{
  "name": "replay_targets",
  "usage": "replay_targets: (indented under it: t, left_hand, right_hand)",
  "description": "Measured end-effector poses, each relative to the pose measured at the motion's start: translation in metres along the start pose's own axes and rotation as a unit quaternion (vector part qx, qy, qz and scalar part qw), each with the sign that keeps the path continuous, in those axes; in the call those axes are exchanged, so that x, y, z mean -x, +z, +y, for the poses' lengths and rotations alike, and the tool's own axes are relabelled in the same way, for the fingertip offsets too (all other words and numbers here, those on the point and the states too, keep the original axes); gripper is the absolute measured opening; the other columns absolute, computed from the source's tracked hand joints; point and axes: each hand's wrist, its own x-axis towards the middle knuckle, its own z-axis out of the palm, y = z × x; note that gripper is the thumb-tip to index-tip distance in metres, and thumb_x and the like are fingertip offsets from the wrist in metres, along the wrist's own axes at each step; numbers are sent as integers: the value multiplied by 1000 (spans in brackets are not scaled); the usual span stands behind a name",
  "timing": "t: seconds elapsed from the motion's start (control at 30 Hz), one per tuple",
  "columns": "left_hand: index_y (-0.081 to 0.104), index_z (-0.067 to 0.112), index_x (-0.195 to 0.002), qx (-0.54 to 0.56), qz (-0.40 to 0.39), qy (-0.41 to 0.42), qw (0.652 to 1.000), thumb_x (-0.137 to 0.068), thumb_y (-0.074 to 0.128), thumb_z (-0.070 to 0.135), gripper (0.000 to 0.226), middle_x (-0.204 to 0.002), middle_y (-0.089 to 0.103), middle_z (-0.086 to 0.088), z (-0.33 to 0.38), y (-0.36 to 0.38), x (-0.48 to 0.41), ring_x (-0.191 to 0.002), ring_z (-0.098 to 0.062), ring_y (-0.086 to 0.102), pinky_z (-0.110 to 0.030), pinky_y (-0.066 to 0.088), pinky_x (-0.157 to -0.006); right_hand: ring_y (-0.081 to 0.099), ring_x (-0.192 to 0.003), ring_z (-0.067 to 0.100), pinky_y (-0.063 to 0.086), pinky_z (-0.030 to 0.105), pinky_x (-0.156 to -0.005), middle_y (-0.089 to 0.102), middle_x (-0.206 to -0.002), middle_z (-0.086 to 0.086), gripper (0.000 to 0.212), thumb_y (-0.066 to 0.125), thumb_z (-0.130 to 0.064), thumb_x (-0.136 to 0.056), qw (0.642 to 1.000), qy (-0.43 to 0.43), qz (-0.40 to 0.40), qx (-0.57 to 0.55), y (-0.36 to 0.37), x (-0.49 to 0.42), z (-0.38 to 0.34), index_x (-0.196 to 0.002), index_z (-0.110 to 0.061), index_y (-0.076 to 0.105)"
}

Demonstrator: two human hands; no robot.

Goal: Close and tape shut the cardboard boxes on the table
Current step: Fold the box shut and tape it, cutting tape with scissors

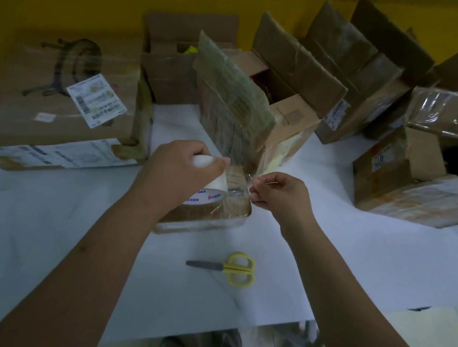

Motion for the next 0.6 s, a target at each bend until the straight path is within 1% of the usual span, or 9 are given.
replay_targets:
  t: [0.13,0.23,0.33,0.4,0.47,0.5,0.53,0.57,0.6]
  left_hand:
    - [63,19,-71,-19,1,17,1000,-83,61,63,46,-66,63,1,1,1,-1,-62,-12,62,-40,57,-57]
    - [63,18,-71,-20,-1,13,1000,-82,61,64,47,-65,63,1,0,2,-2,-61,-13,62,-40,56,-56]
    - [64,19,-72,-21,1,12,1000,-82,62,63,45,-66,63,2,1,2,-3,-62,-12,62,-39,57,-58]
    - [64,19,-73,-23,4,16,1000,-83,61,63,45,-67,63,2,1,3,-2,-63,-12,63,-41,57,-59]
    - [63,19,-72,-23,4,21,999,-83,60,63,46,-66,63,1,1,3,-4,-64,-14,63,-43,57,-59]
    - [62,19,-72,-25,3,22,999,-83,60,64,46,-66,62,1,0,4,-4,-64,-14,62,-44,57,-59]
    - [61,18,-70,-27,4,22,999,-83,60,64,47,-65,61,1,1,5,-5,-64,-15,62,-44,56,-59]
    - [59,18,-69,-29,6,23,999,-83,60,63,48,-64,59,1,1,6,-5,-64,-16,61,-44,56,-60]
    - [58,17,-68,-34,11,24,999,-83,60,63,49,-63,58,0,1,7,-6,-63,-16,60,-43,56,-61]
  right_hand:
    - [66,-60,9,55,27,-67,73,-70,4,11,70,-13,-88,995,-27,46,84,7,-2,7,-77,-13,70]
    - [66,-68,15,53,31,-71,72,-72,-1,11,75,-22,-85,988,-40,58,138,7,-5,9,-74,-19,73]
    - [64,-76,15,51,31,-80,70,-74,-2,11,73,-20,-87,999,22,9,42,9,-4,14,-79,-13,72]
    - [63,-85,18,51,32,-85,69,-82,-1,12,71,-26,-89,998,67,-18,10,10,-4,21,-84,-15,70]
    - [63,-94,18,53,34,-87,67,-97,-3,28,75,-41,-83,990,50,35,125,7,-6,28,-98,-17,68]
    - [63,-92,16,52,30,-80,66,-100,-6,34,76,-44,-81,976,14,90,197,4,-4,27,-101,-19,66]
    - [63,-89,13,49,26,-72,66,-97,-9,31,76,-44,-81,960,-36,145,239,3,0,24,-99,-20,66]
    - [63,-85,10,44,23,-65,66,-91,-11,26,72,-45,-84,950,-82,177,243,3,5,18,-93,-22,67]
    - [61,-80,8,40,22,-62,66,-84,-13,26,66,-48,-88,947,-110,181,242,6,8,14,-88,-22,67]
